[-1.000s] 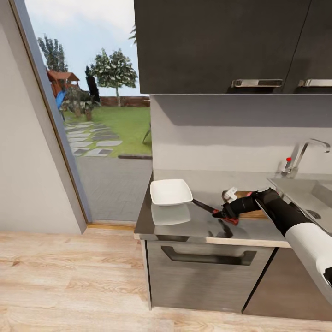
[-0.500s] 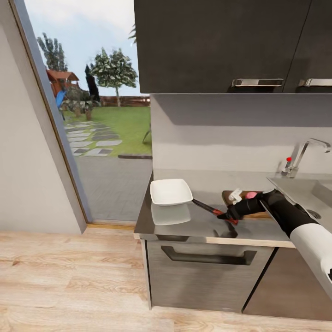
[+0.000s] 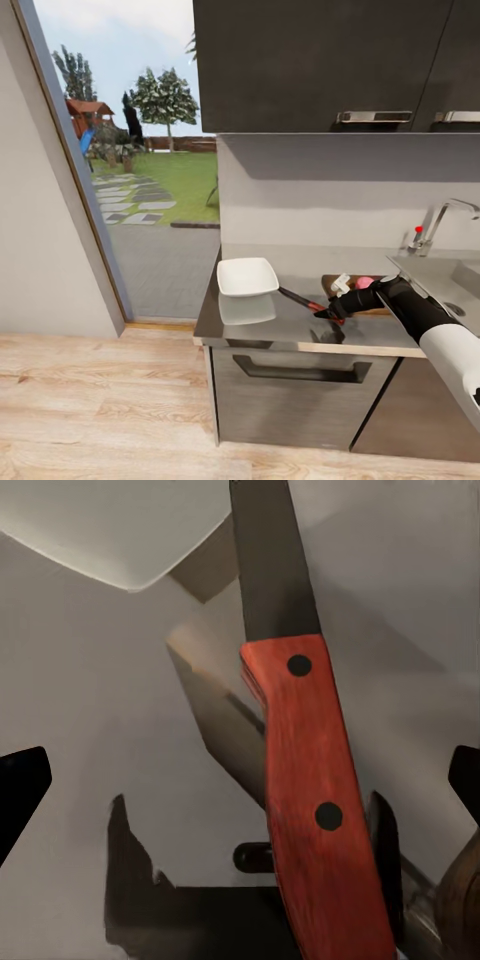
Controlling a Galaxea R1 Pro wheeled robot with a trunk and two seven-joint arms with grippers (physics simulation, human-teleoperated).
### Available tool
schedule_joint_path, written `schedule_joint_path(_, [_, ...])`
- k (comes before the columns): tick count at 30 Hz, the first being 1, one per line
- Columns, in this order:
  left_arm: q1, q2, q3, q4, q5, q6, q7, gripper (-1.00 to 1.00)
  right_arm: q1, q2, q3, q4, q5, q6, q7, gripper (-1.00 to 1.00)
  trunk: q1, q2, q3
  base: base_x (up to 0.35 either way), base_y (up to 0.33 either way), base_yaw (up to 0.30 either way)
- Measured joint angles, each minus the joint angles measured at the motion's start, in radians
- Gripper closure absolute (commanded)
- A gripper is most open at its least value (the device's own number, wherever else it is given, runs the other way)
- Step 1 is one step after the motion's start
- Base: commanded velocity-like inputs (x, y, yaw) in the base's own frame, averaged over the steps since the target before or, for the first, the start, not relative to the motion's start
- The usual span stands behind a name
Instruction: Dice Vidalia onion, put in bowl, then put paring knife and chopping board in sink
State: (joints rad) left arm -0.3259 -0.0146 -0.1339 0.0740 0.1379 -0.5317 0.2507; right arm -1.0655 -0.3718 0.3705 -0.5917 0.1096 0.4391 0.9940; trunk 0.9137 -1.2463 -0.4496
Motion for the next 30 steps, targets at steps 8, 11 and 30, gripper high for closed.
schedule_joint_path(8, [0.000, 0.000, 0.000, 0.000, 0.000, 0.000, 0.000, -1.00, 0.000, 0.000, 0.000, 0.000, 0.001, -0.003, -0.001, -1.00, 0.000, 0.000, 0.000, 0.087, 0.000, 0.000])
schedule_joint_path(11, [0.000, 0.000, 0.000, 0.000, 0.000, 0.000, -0.001, -1.00, 0.000, 0.001, 0.000, 0.000, 0.001, -0.003, -0.001, -1.00, 0.000, 0.000, 0.000, 0.006, 0.000, 0.000])
schedule_joint_path(30, [0.000, 0.000, 0.000, 0.000, 0.000, 0.000, -0.002, -1.00, 0.000, 0.001, 0.000, 0.002, 0.001, -0.005, -0.002, -1.00, 0.000, 0.000, -0.001, 0.000, 0.000, 0.000])
